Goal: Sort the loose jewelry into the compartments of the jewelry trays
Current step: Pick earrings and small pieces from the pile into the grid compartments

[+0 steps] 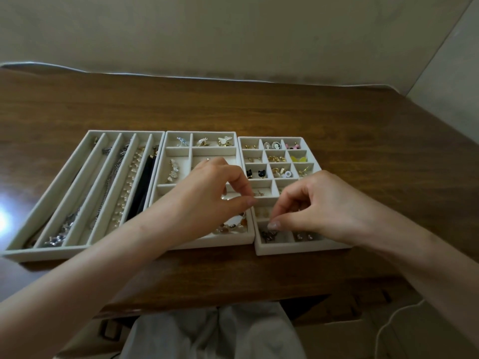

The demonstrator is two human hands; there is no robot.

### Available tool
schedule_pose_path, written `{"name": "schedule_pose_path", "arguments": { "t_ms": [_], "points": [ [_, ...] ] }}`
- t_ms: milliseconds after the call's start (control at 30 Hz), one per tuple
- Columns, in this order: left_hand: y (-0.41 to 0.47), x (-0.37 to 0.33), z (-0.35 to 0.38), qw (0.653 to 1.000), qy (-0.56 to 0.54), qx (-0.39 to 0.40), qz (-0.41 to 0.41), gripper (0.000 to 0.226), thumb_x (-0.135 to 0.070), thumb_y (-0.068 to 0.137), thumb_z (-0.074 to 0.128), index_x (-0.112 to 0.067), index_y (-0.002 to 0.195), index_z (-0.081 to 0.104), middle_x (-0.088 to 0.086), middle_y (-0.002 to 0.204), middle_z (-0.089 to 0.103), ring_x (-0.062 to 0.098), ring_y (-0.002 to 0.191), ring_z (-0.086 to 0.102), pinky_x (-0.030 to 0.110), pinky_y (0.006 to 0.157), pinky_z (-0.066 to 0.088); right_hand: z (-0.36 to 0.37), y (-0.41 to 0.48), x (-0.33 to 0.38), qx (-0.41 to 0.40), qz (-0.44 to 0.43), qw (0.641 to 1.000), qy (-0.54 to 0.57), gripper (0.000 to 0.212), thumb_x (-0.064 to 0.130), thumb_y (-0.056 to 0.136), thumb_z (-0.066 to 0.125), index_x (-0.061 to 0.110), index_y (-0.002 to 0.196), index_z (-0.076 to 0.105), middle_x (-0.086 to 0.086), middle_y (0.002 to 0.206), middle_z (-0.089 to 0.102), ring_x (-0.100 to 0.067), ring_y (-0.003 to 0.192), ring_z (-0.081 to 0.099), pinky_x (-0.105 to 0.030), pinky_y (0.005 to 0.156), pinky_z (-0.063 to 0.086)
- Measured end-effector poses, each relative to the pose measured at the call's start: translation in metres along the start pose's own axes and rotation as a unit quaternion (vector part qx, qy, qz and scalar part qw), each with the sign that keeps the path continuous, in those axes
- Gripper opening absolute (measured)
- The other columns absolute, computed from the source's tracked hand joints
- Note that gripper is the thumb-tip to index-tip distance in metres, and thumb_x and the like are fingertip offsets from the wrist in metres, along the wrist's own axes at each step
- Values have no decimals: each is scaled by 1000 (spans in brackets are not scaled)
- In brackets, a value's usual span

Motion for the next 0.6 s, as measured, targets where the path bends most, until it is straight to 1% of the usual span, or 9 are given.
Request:
{"name": "schedule_pose_path", "arguments": {
  "t_ms": [100,167,267,400,500,600],
  "points": [
    [-1,0,0,1000,-2,0,1,11,-40,82,60,-40,74,52,-20,92,46,-4,84,43,14,63,30,-4,-2,-1,-5,6,999,-44,3,26,75,75,23,74,72,9,72,65,1,68,58,-15,58,42],
    [0,-2,0,1000,-6,-1,5,11,-40,81,60,-41,74,52,-20,90,46,-5,84,42,14,63,30,-3,-4,-1,-4,7,997,-81,4,26,77,73,25,75,70,11,70,62,2,67,55,-13,57,38],
    [0,-5,0,1000,-9,-2,10,12,-39,82,60,-40,73,52,-19,89,46,-5,83,42,14,63,30,4,-6,1,6,1,991,-130,2,27,81,71,28,80,69,15,73,59,3,71,55,-12,59,39],
    [-1,-7,-1,1000,-7,1,16,9,-40,82,58,-41,75,53,-19,90,47,-4,84,43,14,64,31,9,-7,4,2,-16,981,-193,2,29,84,68,29,86,69,17,70,53,3,67,53,-11,53,35],
    [-2,-7,-1,1000,-5,4,16,8,-40,82,58,-41,76,53,-18,92,48,-3,84,43,15,64,31,9,-7,6,3,-23,979,-201,5,30,84,68,29,88,69,17,69,52,3,67,52,-11,52,35],
    [-1,-6,-3,1000,-8,4,11,6,-40,82,58,-40,77,54,-18,91,48,-4,84,43,15,62,31,7,-7,7,5,-28,982,-187,8,30,83,68,30,91,69,17,71,51,2,68,50,-11,54,33]
  ]
}}
Point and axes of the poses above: each hand's wrist, its own y-axis towards the middle knuckle, its own z-axis out of the palm, x = y × z, the point moved 9 cm from there along y, towards the middle knuckle
